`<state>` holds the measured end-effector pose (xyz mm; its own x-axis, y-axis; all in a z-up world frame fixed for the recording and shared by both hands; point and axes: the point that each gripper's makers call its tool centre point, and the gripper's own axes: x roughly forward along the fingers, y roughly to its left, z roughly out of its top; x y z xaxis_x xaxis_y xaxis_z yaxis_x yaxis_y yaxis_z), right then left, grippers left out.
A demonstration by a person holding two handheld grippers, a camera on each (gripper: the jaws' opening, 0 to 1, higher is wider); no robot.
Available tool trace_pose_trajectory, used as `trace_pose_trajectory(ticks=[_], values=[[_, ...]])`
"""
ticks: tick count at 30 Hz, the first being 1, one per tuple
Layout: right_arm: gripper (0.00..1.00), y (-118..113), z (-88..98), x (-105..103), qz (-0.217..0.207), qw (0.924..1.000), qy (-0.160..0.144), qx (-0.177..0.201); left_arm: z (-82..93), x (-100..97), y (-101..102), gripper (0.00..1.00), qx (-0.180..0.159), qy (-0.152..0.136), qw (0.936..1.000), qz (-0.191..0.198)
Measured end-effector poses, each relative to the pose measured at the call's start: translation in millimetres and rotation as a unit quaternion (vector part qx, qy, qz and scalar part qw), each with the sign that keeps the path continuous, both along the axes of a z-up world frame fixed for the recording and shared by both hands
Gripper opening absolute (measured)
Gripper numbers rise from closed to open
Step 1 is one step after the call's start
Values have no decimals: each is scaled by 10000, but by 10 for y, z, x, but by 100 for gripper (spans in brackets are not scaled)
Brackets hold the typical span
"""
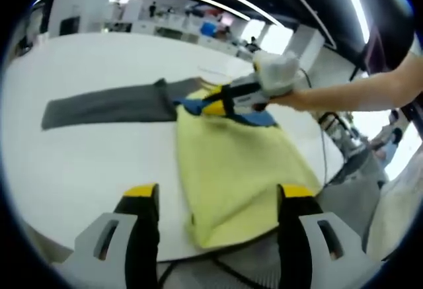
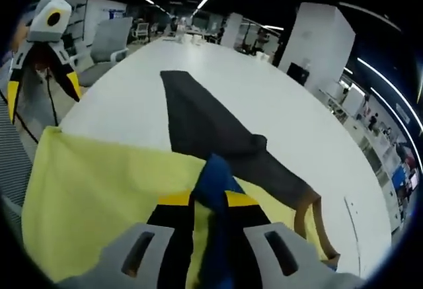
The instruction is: Fold the garment on the visible template until the final outline fits inside the template.
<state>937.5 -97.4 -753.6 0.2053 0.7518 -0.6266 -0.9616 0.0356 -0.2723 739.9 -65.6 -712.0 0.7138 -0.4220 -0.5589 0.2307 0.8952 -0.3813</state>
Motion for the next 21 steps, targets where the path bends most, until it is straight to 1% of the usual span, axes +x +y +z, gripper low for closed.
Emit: trace_pose_trajectory(ticks=[3, 9, 12, 15, 21], values=[[14, -12, -41, -4, 2, 10000, 74, -42, -9, 0, 6, 68, 7, 19, 10000, 2], [4, -8, -53, -61, 112, 9998, 115, -81, -12, 4, 11, 67, 4, 21, 10000, 8], [4, -12, -60, -87, 71, 9997, 206, -94, -14, 13, 24, 67, -14, 28, 10000, 48], [3, -2, -14, -143, 63, 9996, 278, -36, -8, 22, 34, 67, -33, 8, 10000, 83], [3, 42, 107, -148, -187, 9987, 425, 207, -4, 17, 23, 67, -23, -7, 10000, 49]])
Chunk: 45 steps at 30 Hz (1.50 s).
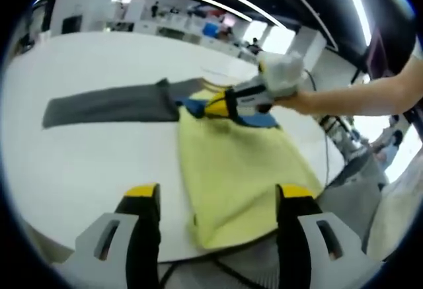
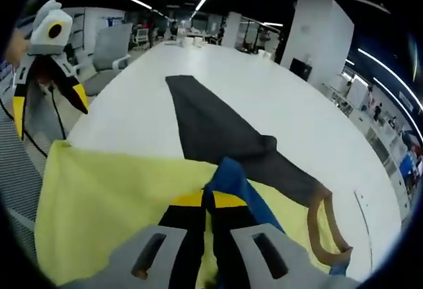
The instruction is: Fold the garment on the visible template until the final outline fits inside the template.
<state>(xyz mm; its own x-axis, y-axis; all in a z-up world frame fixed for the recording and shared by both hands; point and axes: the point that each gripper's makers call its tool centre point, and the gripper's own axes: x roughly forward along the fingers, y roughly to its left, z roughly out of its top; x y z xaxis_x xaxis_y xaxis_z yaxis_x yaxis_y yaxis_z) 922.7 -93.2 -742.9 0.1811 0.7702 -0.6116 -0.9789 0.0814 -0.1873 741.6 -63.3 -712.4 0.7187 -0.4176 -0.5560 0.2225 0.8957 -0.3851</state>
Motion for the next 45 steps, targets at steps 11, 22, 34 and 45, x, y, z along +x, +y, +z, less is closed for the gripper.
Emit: trace_pose_trajectory(ticks=[11, 22, 34, 45], values=[[3, 145, 174, -166, -572, 9969, 313, 442, 4, -2, -8, 67, 12, -24, 10000, -18], [3, 229, 134, -69, -1905, 9673, 1212, 1157, 8, 3, 2, 67, -6, -40, 10000, 14], [3, 159, 338, 107, -2725, 9234, 1516, 2237, -2, 7, 9, 66, -25, -28, 10000, 34], [3, 184, 207, 20, -3035, 9110, 1728, 2192, -8, 5, 6, 66, -11, -16, 10000, 11]])
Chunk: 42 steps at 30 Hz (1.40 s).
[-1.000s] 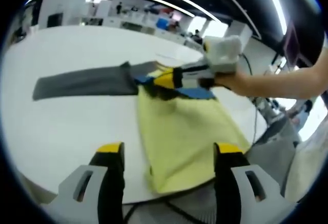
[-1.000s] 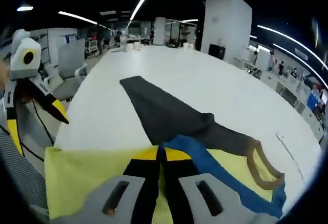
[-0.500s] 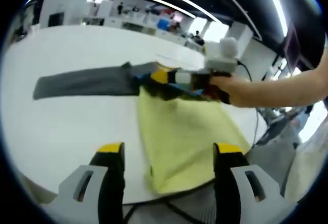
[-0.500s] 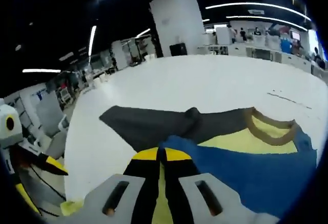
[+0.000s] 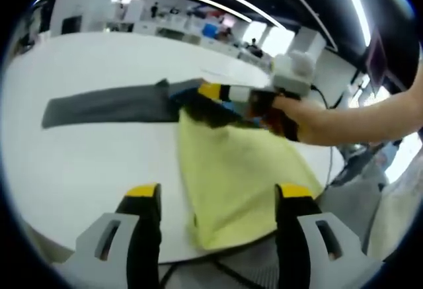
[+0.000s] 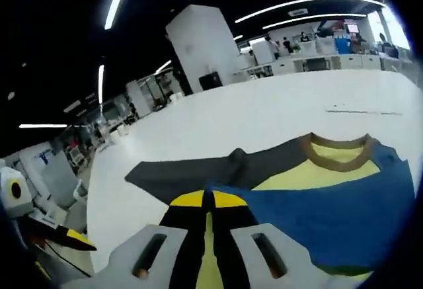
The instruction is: Fold the garment on the visible template until the final outline fits inside the template.
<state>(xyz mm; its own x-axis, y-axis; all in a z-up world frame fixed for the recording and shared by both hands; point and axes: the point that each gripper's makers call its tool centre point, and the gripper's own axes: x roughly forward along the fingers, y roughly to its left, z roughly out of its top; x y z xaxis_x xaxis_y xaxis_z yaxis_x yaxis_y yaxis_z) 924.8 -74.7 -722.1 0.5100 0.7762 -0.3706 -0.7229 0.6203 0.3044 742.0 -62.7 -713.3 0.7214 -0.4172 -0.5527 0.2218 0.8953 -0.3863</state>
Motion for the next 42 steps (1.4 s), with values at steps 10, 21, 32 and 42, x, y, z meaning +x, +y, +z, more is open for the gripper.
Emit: trace_pose_trajectory(ticks=[10, 21, 32, 42], values=[[4, 46, -332, -221, 517, 9965, 197, -634, -6, -1, 3, 67, 11, 8, 10000, -5], [9, 82, -350, -264, 660, 9955, 336, -594, -1, 7, 7, 67, -12, -4, 10000, 27], [17, 84, -354, -228, 644, 9952, 289, -673, 8, 8, 2, 67, -22, -18, 10000, 18], [35, 139, -210, -317, 804, 9953, 154, -522, 13, 8, -2, 67, -16, -36, 10000, 19]])
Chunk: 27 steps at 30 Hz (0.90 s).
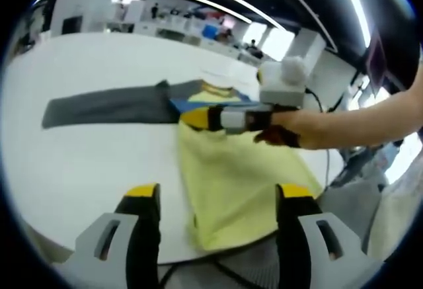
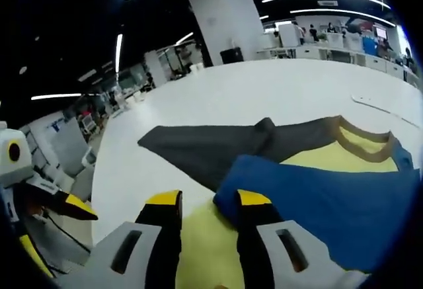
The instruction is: Fold the garment on the visible template until the final outline fits inside the template.
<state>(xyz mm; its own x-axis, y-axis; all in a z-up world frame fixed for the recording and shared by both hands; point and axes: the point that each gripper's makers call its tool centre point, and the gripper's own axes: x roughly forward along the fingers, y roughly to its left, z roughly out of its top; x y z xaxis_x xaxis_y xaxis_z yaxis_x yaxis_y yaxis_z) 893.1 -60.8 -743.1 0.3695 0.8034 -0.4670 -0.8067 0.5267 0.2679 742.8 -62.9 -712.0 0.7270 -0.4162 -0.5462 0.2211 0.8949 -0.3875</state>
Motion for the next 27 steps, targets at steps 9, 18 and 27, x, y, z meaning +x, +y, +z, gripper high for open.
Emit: trace_pose_trajectory(ticks=[9, 18, 27], values=[[55, -29, 111, 29, 5, 9998, -212, 67, 6, -6, -14, 67, 17, -20, 10000, -54], [85, -49, 230, -53, 164, 9991, -381, 83, -5, -12, -25, 68, 22, -7, 9999, -100], [85, -171, 310, -111, 202, 9987, -464, 76, -1, -8, -23, 68, 36, -40, 9999, -100]])
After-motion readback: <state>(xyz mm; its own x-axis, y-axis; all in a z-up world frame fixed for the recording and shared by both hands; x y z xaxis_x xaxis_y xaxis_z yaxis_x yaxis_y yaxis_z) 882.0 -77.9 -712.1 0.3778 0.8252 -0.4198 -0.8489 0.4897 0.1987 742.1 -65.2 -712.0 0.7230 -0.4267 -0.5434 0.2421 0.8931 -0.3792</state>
